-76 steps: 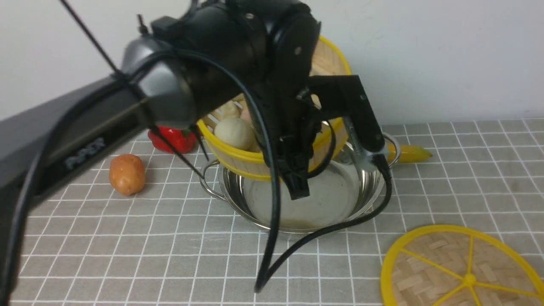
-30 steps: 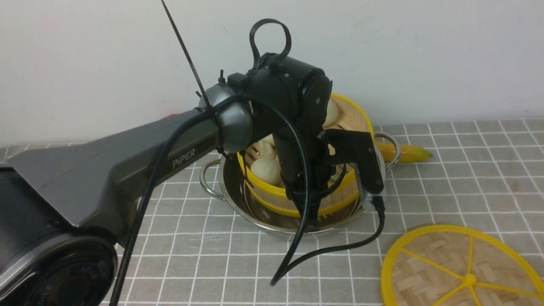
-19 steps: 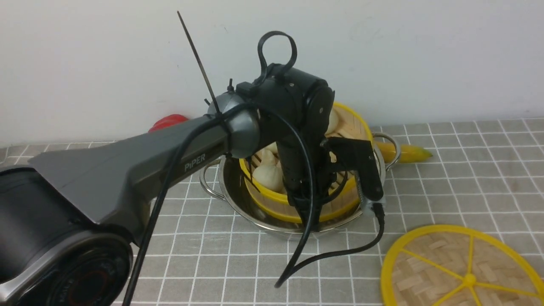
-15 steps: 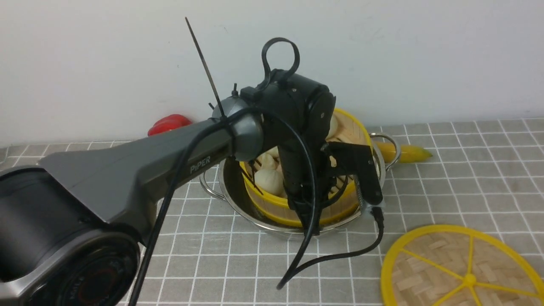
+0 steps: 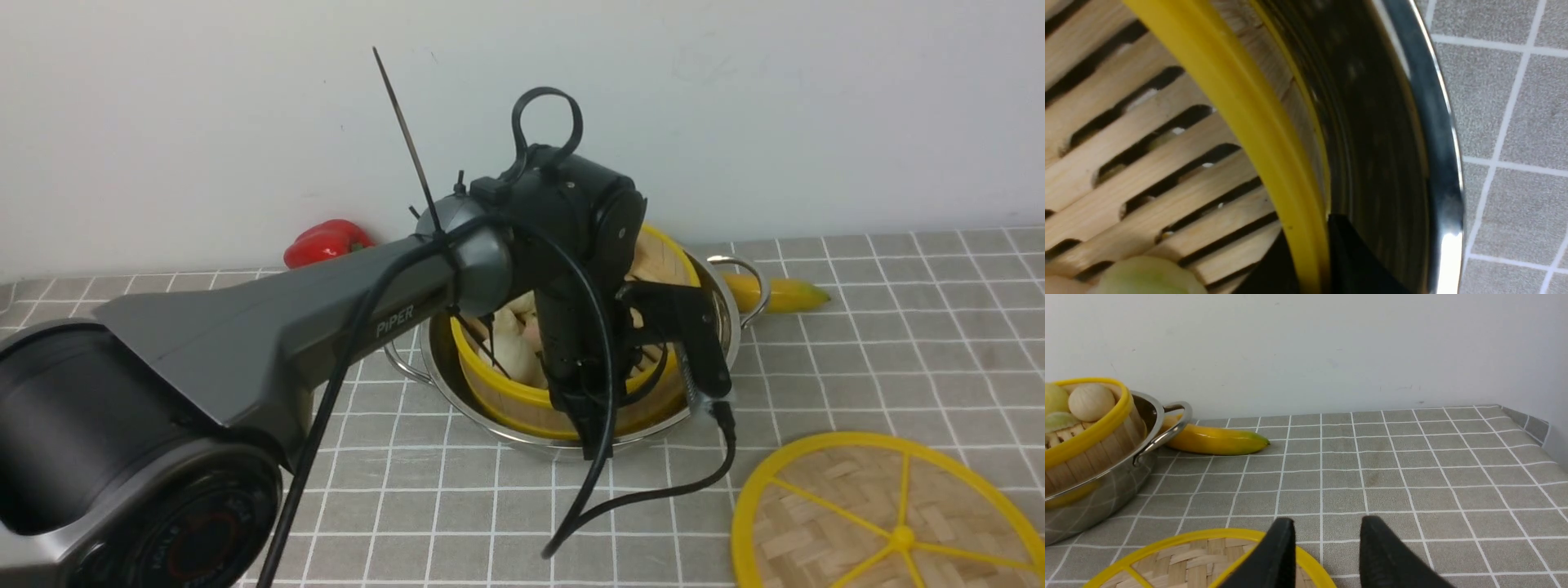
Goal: Place the steamer in the pot on the grey tablecloth, and put the lid on the steamer.
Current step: 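Place the bamboo steamer basket with dumplings into the steel pot with the left gripper, then move the gripper down to the bamboo steamer lid and grasp its center knob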
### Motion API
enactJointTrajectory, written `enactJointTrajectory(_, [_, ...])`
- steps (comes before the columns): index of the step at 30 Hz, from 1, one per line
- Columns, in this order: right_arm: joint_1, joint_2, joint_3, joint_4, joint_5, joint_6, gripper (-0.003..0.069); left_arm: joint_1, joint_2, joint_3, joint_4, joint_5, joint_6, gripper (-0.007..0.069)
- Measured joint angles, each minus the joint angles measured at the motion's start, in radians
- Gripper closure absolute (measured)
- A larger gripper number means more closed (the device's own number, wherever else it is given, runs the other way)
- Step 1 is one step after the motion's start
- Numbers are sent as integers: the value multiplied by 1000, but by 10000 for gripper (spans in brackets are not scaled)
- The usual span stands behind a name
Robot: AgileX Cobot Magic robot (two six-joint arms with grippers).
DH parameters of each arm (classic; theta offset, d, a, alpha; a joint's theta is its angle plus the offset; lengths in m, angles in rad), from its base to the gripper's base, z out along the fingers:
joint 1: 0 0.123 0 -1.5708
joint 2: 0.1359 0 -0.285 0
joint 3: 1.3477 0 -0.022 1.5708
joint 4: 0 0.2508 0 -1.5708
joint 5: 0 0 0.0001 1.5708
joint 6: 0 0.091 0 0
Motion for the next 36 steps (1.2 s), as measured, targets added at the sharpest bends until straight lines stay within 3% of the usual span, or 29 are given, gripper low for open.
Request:
enactJointTrajectory(5, [0, 0, 0, 0, 0, 0, 414, 0, -1, -1, 0, 0, 0, 513])
enactJointTrajectory(14, [0, 0, 0, 0, 0, 0, 414, 0, -4, -9, 37, -5, -2, 245])
enactJointTrajectory(19, [0, 0, 0, 0, 0, 0, 414, 0, -14, -10, 73, 0, -14, 165])
enactJointTrajectory(36, [0, 0, 0, 0, 0, 0, 414, 0, -278, -10, 130, 12, -108, 153])
